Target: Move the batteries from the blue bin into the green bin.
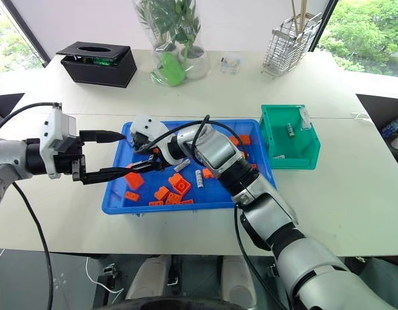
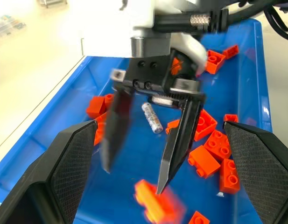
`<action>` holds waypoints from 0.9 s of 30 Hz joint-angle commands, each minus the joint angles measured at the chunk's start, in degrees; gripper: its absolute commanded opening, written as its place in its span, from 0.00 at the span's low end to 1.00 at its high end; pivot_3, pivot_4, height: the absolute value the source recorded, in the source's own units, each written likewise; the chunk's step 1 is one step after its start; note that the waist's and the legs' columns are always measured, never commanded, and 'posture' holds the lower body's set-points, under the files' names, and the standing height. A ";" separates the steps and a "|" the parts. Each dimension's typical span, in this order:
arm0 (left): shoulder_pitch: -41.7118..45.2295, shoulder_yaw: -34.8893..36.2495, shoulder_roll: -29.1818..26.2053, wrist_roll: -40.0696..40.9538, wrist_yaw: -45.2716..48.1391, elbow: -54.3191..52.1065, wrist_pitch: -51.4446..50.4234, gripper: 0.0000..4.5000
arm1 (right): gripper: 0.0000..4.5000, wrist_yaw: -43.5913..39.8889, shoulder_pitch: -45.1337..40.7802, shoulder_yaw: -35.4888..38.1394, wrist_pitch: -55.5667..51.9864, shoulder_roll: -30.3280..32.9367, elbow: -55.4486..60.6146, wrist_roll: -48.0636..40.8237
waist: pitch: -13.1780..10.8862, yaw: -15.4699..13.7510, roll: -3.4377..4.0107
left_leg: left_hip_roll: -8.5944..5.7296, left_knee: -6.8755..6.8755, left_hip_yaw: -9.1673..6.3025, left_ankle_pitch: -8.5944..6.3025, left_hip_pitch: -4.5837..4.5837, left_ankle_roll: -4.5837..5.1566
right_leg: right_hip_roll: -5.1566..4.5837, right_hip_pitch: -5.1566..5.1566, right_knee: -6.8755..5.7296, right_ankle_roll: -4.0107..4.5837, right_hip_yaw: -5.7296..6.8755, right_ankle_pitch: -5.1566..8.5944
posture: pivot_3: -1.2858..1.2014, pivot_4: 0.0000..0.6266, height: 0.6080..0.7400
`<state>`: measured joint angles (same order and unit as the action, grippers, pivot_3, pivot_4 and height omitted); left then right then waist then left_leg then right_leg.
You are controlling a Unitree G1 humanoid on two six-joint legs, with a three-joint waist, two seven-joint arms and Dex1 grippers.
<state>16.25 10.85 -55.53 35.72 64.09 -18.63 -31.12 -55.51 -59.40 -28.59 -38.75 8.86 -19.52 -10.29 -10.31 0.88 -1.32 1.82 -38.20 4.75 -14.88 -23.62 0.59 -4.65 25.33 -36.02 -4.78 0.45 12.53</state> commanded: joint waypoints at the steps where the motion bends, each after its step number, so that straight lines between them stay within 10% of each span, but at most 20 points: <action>1: 0.36 1.43 0.11 1.14 -0.56 -2.23 -0.20 1.00 | 0.63 -6.93 -2.79 -1.34 13.11 5.93 -0.79 4.70 | 0.00 0.05 0.00 | -0.01 0.00 -0.01 0.00 0.00 0.00 | 0.01 0.00 -0.01 -0.04 0.00 -0.02 | 0.52 0.24 0.97; 23: 1.07 1.24 0.19 0.91 -1.64 -1.98 0.09 1.00 | 0.63 -15.20 1.63 -2.33 36.58 8.49 -16.87 16.05 | -0.01 1.58 0.00 | 0.06 0.10 -0.07 0.02 0.04 -0.03 | 0.19 0.05 -0.10 -0.14 0.04 -0.07 | 0.52 0.24 0.97; 27: 1.24 0.87 0.33 0.95 -1.30 -2.01 -0.02 1.00 | 0.32 -17.89 3.55 -2.80 35.53 9.13 -16.33 16.29 | -0.01 1.57 0.00 | 0.06 0.10 -0.07 0.02 0.05 -0.03 | 0.19 0.04 -0.09 -0.14 0.04 -0.07 | 0.52 0.24 0.97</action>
<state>16.60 10.92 -54.97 35.77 62.41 -19.64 -31.16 -72.01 -56.96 -31.75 -2.51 17.43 -36.77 5.55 -10.32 2.45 -1.32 1.88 -38.10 4.68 -14.87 -23.55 0.56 -4.46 25.35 -36.11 -4.92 0.49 12.47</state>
